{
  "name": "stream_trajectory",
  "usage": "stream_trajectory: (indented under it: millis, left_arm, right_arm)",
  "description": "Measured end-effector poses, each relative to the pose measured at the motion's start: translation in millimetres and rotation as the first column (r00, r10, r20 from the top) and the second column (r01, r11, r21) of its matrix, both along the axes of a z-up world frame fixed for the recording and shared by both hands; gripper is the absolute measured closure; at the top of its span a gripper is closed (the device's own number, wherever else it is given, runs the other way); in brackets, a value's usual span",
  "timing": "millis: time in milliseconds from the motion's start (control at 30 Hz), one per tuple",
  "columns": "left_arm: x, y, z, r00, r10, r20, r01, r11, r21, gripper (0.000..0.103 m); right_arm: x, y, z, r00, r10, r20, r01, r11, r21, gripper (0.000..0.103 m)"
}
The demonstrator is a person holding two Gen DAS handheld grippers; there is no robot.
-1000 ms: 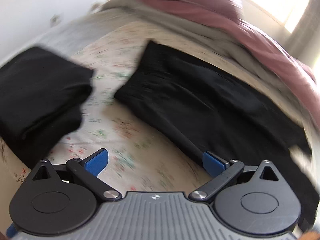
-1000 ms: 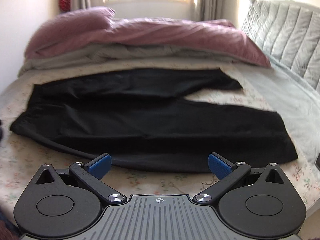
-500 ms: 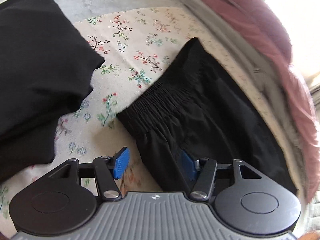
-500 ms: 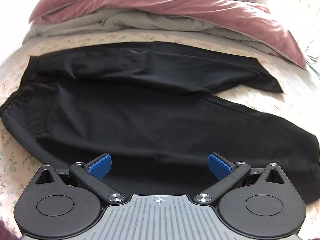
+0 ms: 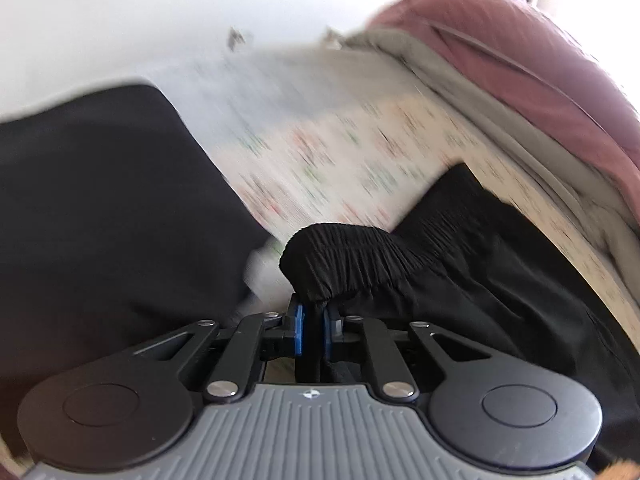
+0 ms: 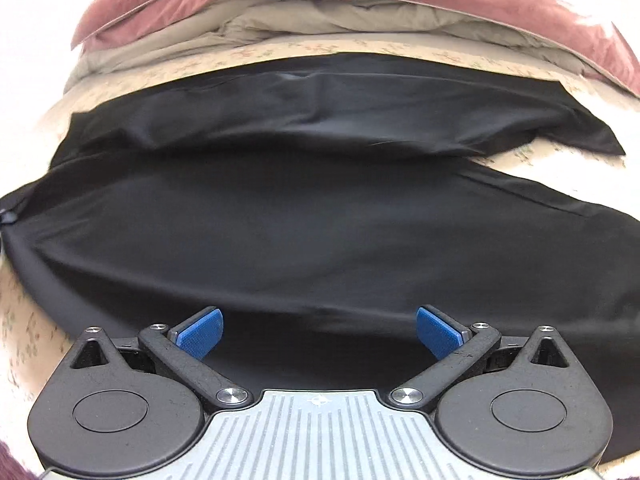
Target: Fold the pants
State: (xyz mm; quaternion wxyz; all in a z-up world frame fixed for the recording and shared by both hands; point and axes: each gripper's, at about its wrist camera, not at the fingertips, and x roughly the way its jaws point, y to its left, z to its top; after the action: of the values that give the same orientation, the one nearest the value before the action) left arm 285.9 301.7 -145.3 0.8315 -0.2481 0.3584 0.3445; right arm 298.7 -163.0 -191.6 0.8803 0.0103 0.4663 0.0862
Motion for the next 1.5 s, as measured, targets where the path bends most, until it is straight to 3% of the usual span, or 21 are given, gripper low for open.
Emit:
stream_trajectory:
  millis: [67, 233, 300, 367, 433, 567, 700, 767, 867, 967, 1067, 1167, 1300, 1500]
  left_arm:
    - [-7, 14, 2, 1.000, 0.019, -0.004, -0.019, 1.000, -0.005, 0.073]
    - [-13, 22, -2, 0.997, -0.063, -0.055, 0.063, 0.998, -0.001, 0.069]
    - [-14, 21, 2, 0.995, -0.075, -0.059, 0.074, 0.997, -0.007, 0.059]
    - [-7, 22, 6, 0.992, -0.123, -0.034, 0.121, 0.992, -0.040, 0.036]
    - [-6, 17, 15, 0.985, -0.172, -0.001, 0.172, 0.985, -0.024, 0.023]
    - [-1, 13, 34, 0.981, -0.193, 0.031, 0.192, 0.980, 0.051, 0.014]
    - [15, 17, 26, 0.971, -0.237, 0.016, 0.237, 0.972, 0.002, 0.012]
    - [26, 15, 17, 0.961, -0.275, -0.010, 0.275, 0.961, 0.009, 0.011]
    - [38, 4, 4, 0.945, -0.321, -0.057, 0.322, 0.947, -0.003, 0.011]
    - [38, -2, -14, 0.941, -0.339, -0.008, 0.338, 0.939, -0.062, 0.010]
    - [39, -16, -35, 0.939, -0.345, -0.005, 0.344, 0.936, -0.073, 0.010]
    - [47, -24, -38, 0.934, -0.358, -0.016, 0.356, 0.932, -0.064, 0.009]
    - [54, -23, -39, 0.940, -0.340, 0.036, 0.342, 0.936, -0.079, 0.008]
    - [60, -24, -39, 0.939, -0.335, 0.082, 0.341, 0.936, -0.084, 0.008]
  right_arm:
    - [9, -3, -3, 1.000, -0.018, -0.025, 0.018, 1.000, -0.008, 0.000]
    - [10, -10, -5, 0.997, -0.055, -0.050, 0.054, 0.998, -0.030, 0.000]
    - [12, -16, -5, 0.996, -0.069, -0.050, 0.067, 0.997, -0.037, 0.000]
    - [12, -24, -4, 0.993, -0.104, -0.047, 0.102, 0.994, -0.034, 0.000]
    - [16, -43, 0, 0.987, -0.152, -0.044, 0.151, 0.988, -0.007, 0.000]
    - [24, -81, 5, 0.961, -0.273, -0.046, 0.275, 0.960, 0.052, 0.000]
    - [30, -110, 7, 0.929, -0.369, -0.039, 0.371, 0.925, 0.081, 0.000]
    - [33, -115, 5, 0.922, -0.387, -0.030, 0.388, 0.920, 0.048, 0.000]
    - [41, -108, -1, 0.937, -0.350, -0.001, 0.350, 0.936, -0.041, 0.000]
    - [56, -101, -18, 0.954, -0.297, -0.040, 0.290, 0.949, -0.124, 0.000]
    - [66, -97, -33, 0.953, -0.291, -0.089, 0.277, 0.951, -0.139, 0.000]
    - [69, -91, -36, 0.964, -0.263, -0.043, 0.254, 0.955, -0.151, 0.000]
    - [83, -95, -42, 0.977, -0.215, 0.003, 0.214, 0.970, -0.116, 0.000]
    - [110, -111, -47, 0.958, -0.272, 0.095, 0.279, 0.957, -0.075, 0.000]
